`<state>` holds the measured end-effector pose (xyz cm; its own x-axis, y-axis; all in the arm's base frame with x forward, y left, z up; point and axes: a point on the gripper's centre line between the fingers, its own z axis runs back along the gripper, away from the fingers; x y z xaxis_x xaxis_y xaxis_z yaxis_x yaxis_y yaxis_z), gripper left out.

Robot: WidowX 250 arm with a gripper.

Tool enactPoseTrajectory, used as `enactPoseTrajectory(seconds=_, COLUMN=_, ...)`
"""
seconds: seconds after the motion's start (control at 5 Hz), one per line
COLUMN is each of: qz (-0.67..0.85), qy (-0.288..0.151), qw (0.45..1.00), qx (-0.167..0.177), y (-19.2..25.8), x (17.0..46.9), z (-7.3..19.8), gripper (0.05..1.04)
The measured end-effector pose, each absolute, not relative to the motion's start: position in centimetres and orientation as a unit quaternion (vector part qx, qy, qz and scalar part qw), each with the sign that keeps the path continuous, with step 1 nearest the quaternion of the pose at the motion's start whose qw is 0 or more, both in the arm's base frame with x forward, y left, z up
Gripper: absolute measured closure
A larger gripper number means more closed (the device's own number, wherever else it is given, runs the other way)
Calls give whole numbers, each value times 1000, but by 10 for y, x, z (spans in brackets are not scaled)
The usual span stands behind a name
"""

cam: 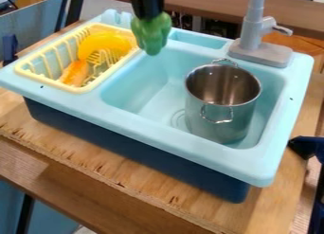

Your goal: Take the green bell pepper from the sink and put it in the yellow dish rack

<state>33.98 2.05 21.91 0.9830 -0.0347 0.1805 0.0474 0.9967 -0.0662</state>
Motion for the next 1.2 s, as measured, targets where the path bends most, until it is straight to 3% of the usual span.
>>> enactPoseTrajectory(seconds=0.2, qz=10, qy=-110, qw=993, qx=-38, y=39, x=303, z=257, gripper=992)
enactPoseTrajectory(seconds=0.6, qz=89, qy=-65, qw=992, qx=-63, y=85, x=274, z=248, gripper=992)
enactPoseTrajectory(seconds=1.0, qz=138, qy=-14, qw=985, qx=-106, y=106, x=270, z=224, gripper=992)
enactPoseTrajectory(seconds=1.2, qz=148, qy=-9, qw=981, qx=-123, y=111, x=277, z=212, gripper=992)
